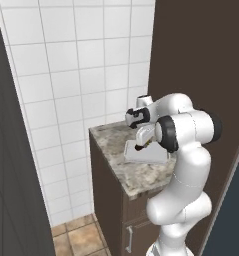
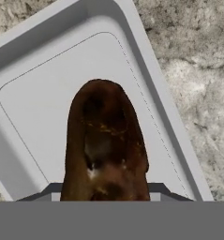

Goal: Take the sweet potato and garlic out of the freezer and place them in the tupperware container on the counter. Then put the tupperware containing the vegetables back in the freezer.

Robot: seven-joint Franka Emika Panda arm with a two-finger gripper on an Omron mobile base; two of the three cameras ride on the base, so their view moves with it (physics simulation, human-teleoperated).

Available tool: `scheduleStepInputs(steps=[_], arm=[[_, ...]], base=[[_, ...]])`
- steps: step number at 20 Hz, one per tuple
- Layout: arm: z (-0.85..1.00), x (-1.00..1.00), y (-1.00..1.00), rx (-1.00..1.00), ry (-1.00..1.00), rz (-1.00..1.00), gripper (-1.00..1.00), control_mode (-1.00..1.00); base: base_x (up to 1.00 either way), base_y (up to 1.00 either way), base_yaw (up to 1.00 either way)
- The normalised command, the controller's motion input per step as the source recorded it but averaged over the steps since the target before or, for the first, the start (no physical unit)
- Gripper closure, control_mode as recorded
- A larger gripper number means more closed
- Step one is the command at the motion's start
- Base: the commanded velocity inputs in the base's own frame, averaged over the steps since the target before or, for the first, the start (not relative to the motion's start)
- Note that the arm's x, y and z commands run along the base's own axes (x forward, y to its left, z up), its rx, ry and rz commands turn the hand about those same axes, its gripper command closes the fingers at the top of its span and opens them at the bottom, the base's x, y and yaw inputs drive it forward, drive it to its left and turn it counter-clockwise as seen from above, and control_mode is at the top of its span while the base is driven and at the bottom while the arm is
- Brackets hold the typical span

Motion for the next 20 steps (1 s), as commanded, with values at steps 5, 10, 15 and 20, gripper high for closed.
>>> scheduleStepInputs(steps=[5, 10, 15, 20], arm=[[-0.09, 0.00, 0.00, 0.00, 0.00, 0.00, -1.00, -1.00], [0.02, -0.09, 0.00, 0.00, 0.00, 0.01, -1.00, -1.00], [0.26, -0.15, 0.00, 0.00, 0.00, 0.04, -1.00, -1.00], [0.65, -0.14, 0.00, 0.01, -0.03, 0.03, -1.00, -1.00]], base=[[0.00, 0.00, 0.00], [0.00, 0.00, 0.00], [0.00, 0.00, 0.00], [0.00, 0.00, 0.00]])
